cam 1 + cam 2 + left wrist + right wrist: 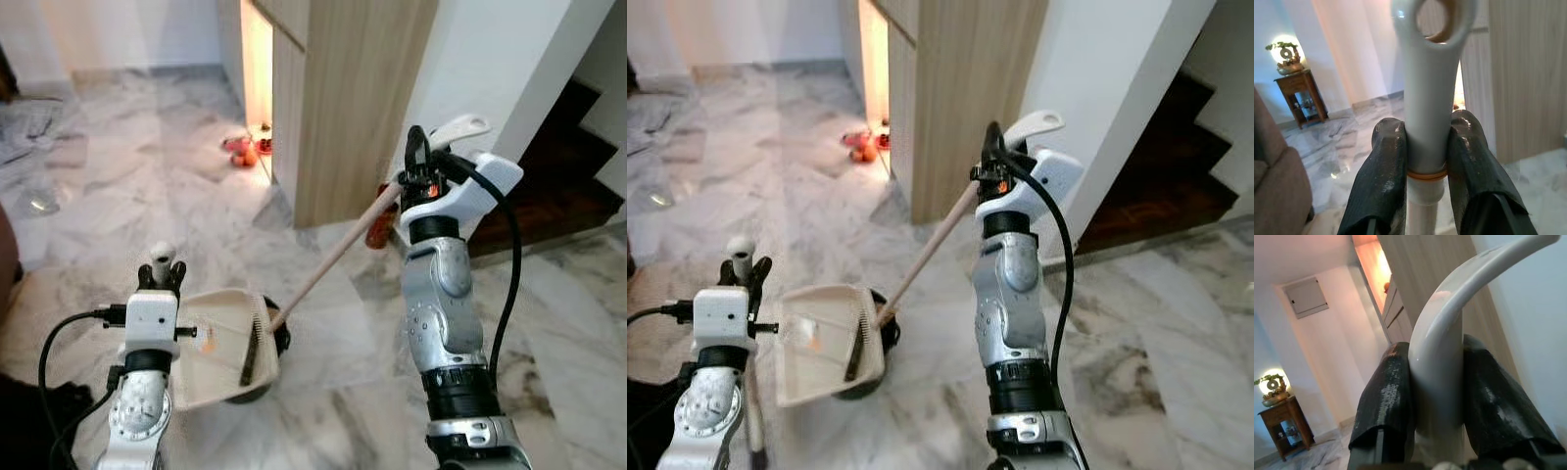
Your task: Sweep floor
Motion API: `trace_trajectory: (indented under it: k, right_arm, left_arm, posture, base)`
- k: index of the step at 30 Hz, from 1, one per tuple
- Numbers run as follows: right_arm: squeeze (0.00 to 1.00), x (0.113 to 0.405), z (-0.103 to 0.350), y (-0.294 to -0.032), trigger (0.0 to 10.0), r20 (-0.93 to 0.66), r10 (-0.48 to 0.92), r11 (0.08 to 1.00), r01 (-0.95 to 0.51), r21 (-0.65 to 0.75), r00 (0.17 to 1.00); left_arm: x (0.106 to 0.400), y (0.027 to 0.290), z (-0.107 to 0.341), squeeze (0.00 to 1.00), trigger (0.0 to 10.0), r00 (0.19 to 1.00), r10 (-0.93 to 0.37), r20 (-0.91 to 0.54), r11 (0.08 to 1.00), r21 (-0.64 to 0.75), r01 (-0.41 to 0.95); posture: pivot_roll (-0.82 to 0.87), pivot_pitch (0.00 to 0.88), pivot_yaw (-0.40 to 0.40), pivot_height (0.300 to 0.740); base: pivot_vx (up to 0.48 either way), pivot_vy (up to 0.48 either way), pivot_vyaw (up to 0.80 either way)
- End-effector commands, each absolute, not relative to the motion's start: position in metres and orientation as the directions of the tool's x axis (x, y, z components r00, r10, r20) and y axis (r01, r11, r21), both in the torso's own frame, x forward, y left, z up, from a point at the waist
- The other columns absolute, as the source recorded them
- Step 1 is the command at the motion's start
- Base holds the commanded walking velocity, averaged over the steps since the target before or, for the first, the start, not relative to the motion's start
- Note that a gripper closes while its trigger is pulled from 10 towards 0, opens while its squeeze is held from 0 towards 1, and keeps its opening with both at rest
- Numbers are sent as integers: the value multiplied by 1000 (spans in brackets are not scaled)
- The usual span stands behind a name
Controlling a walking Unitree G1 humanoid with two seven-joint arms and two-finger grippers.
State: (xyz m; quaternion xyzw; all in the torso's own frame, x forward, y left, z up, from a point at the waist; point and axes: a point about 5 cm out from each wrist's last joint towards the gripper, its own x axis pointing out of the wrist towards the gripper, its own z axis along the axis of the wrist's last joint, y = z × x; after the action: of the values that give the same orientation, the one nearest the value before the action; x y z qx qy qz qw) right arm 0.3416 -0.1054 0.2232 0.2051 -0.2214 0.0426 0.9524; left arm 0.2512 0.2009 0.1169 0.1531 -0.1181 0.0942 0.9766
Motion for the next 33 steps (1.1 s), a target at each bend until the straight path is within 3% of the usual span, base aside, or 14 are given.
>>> trace_trajectory:
  k: [1,11,33]
  right_arm:
    - [0,338,247,-98,10000,530,-4,899,-229,374,848]
    - [0,338,246,-98,10000,529,-3,900,-229,372,849]
    - [0,339,237,-99,10000,495,-10,896,-212,389,869]
  left_arm:
    - [251,201,124,0,10000,945,137,297,933,282,-224]
    - [252,199,124,0,10000,944,129,302,936,277,-217]
    - [250,200,124,0,10000,946,130,297,941,265,-213]
  posture:
    - [112,13,-69,740]
    - [108,26,-71,740]
    - [113,30,-63,740]
  base:
    - [428,0,0]
    - [363,0,0]
    - [0,24,0]
